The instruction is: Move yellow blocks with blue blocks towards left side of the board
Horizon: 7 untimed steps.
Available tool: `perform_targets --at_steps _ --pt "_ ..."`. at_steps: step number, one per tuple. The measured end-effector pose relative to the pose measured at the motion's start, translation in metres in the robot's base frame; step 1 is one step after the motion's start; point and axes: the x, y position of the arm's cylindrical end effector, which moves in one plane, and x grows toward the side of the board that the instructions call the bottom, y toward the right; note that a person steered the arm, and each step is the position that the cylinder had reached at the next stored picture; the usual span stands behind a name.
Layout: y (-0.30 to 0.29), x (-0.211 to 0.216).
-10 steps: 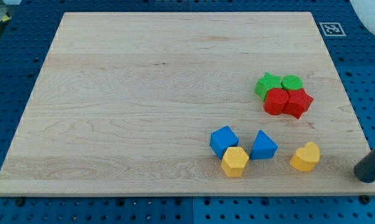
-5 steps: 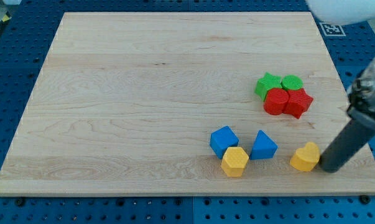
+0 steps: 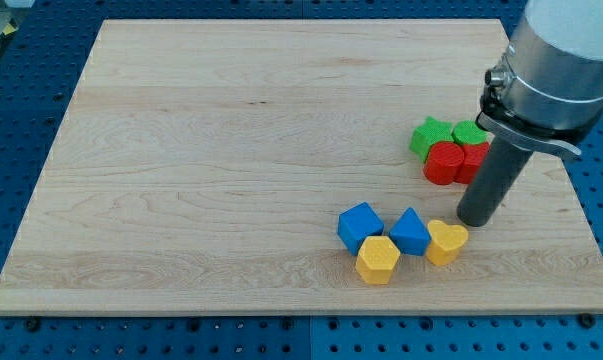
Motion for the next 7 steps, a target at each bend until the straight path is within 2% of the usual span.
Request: perform_targets --at_steps 2,3,4,5,7 --pt "-0.019 0.044" --pt "-0.022 0.044" --pt "0.013 0.048" --pt "0.031 0.07" --pt "-0.01 0.079"
